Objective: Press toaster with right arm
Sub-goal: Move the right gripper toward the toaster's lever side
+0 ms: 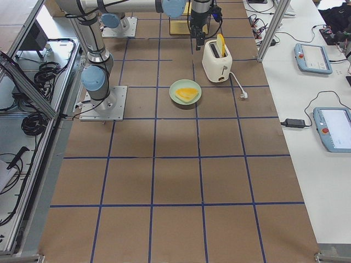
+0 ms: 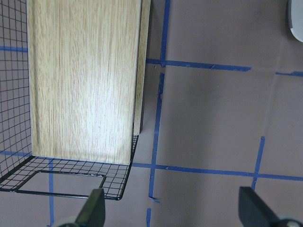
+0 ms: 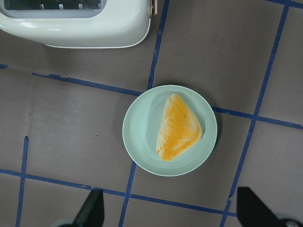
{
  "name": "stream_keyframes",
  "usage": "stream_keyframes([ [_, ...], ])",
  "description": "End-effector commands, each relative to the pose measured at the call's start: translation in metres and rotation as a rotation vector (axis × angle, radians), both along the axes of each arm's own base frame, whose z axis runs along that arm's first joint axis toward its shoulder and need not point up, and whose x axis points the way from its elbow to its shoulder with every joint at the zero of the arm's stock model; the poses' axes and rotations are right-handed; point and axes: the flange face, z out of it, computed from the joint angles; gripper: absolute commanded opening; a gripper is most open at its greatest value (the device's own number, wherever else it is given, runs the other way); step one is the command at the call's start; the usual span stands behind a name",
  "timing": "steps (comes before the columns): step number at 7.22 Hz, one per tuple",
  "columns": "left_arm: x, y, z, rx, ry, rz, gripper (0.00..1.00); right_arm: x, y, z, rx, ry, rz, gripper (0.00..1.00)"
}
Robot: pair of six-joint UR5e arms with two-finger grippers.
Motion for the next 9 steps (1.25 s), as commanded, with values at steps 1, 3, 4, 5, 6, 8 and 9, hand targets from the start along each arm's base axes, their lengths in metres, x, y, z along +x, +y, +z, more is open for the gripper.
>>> stream_keyframes([
  [1,0.000,0.000,0.000,-0.001,0.000,0.000,1.00,-0.001,-0.006,-0.003,-0.003,-0.015,0.011,0.48],
  [3,0.000,0.000,0.000,0.001,0.000,0.000,1.00,-0.011,-0.040,-0.012,-0.006,-0.127,0.027,0.02],
  [4,0.000,0.000,0.001,-0.001,0.000,0.000,1.00,-0.035,-0.065,-0.025,0.003,-0.165,0.023,0.02],
  [5,0.000,0.000,0.001,-0.001,0.000,0.000,1.00,-0.056,-0.083,-0.039,0.008,-0.227,0.017,0.02],
  [6,0.000,0.000,0.001,-0.002,0.000,0.000,1.00,-0.065,-0.101,-0.059,0.019,-0.272,0.013,0.02],
  [8,0.000,0.000,0.000,-0.001,0.000,0.000,1.00,-0.061,-0.136,-0.090,0.018,-0.340,0.005,0.03],
  [9,0.000,0.000,0.000,0.001,0.000,0.000,1.00,-0.059,-0.152,-0.105,0.023,-0.389,-0.001,0.03],
])
